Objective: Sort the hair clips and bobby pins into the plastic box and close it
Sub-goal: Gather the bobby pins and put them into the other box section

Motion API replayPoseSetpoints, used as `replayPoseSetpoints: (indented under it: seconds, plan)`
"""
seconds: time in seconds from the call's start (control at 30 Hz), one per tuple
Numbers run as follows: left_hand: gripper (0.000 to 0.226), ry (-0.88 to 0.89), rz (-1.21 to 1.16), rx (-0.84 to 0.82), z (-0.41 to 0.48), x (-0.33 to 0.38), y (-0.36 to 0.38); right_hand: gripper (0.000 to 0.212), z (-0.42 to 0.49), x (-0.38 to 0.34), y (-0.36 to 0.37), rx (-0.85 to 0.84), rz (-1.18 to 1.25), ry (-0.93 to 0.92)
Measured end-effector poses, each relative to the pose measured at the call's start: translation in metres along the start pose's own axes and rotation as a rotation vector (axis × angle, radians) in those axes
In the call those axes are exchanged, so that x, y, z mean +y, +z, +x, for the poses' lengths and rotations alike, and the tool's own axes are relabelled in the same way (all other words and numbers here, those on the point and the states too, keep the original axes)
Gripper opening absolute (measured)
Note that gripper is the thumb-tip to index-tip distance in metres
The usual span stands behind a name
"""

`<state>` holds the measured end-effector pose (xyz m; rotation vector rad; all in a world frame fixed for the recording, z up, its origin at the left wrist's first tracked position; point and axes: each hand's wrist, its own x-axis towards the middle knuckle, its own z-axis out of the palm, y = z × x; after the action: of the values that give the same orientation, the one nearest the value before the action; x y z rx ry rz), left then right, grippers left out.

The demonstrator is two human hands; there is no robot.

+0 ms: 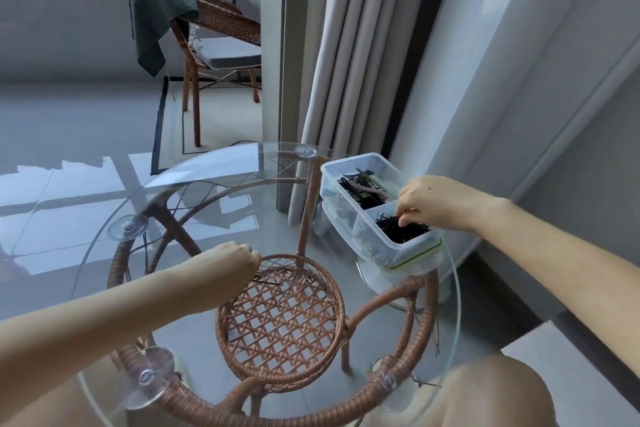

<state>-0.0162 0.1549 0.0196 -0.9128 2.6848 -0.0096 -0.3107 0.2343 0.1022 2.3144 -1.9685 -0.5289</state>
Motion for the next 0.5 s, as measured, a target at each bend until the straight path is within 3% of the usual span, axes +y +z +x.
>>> replayPoseSetpoints:
  seconds: [0.07,0.13,0.17,0.23,0.33,0.5]
  plan:
    - [0.029,-0.011,-0.022,-0.008,-0.001,0.000,-0.003,0.024,-0.006,-0.013,-0.009,0.205,-0.012,-0.003]
    - [0.027,-0.024,-0.053,-0.016,-0.002,-0.001,-0.005,0.018,-0.015,-0.041,-0.012,0.498,0.172,-0.114]
    - [0.025,-0.027,-0.080,-0.019,-0.002,-0.003,-0.006,0.016,-0.018,-0.061,-0.013,0.548,0.291,-0.184]
    - [0.013,-0.027,-0.144,-0.018,-0.004,-0.007,-0.009,0.022,-0.015,-0.100,-0.004,0.467,0.396,-0.285]
    - [0.004,-0.035,-0.266,0.018,-0.007,-0.017,-0.016,0.035,0.010,-0.139,0.022,0.286,0.315,-0.260]
    - [0.004,-0.070,-0.476,0.115,-0.008,-0.039,-0.025,0.017,0.038,-0.154,0.041,0.154,0.484,-0.148]
